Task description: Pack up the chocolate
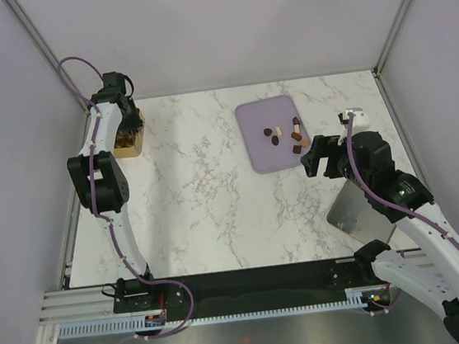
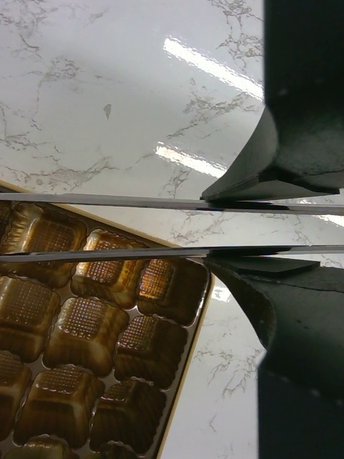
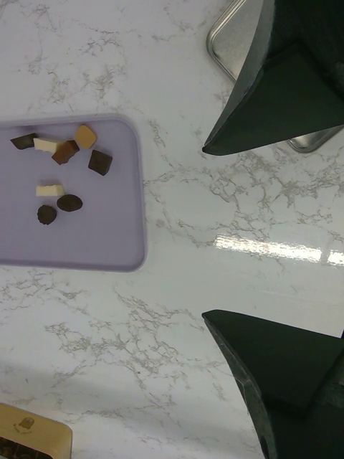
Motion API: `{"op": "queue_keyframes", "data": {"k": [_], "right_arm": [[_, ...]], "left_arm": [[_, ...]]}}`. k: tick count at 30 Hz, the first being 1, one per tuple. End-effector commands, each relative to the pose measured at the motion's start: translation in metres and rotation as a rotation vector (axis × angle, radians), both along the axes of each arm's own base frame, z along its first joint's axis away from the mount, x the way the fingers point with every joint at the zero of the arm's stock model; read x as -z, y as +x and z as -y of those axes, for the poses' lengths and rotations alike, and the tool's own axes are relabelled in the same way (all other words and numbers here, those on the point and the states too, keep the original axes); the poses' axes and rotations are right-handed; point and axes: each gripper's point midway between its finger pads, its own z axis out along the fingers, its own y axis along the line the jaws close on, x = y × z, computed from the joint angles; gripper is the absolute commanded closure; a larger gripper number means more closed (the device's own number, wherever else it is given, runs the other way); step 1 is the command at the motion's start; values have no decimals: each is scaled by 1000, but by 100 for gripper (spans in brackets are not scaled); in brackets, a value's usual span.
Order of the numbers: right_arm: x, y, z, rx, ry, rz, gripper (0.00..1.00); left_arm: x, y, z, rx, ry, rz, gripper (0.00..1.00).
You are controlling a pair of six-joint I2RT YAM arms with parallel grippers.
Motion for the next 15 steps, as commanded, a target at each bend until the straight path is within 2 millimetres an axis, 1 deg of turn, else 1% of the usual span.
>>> {"op": "queue_keyframes", "data": {"k": [1, 7, 11, 15], "right_arm": [[-5, 4, 0, 5, -1, 36, 2], [-5, 5, 0, 7, 1, 37, 2], [-4, 5, 0, 7, 0, 36, 2], [-2, 6, 0, 8, 1, 34, 2]], "left_arm": [[-35, 3, 0, 15, 15, 88, 62], [-41, 1, 3, 23, 14, 96, 61], [-46, -1, 2, 20, 17, 105, 60], [-46, 0, 3, 28, 24, 102, 59]]}}
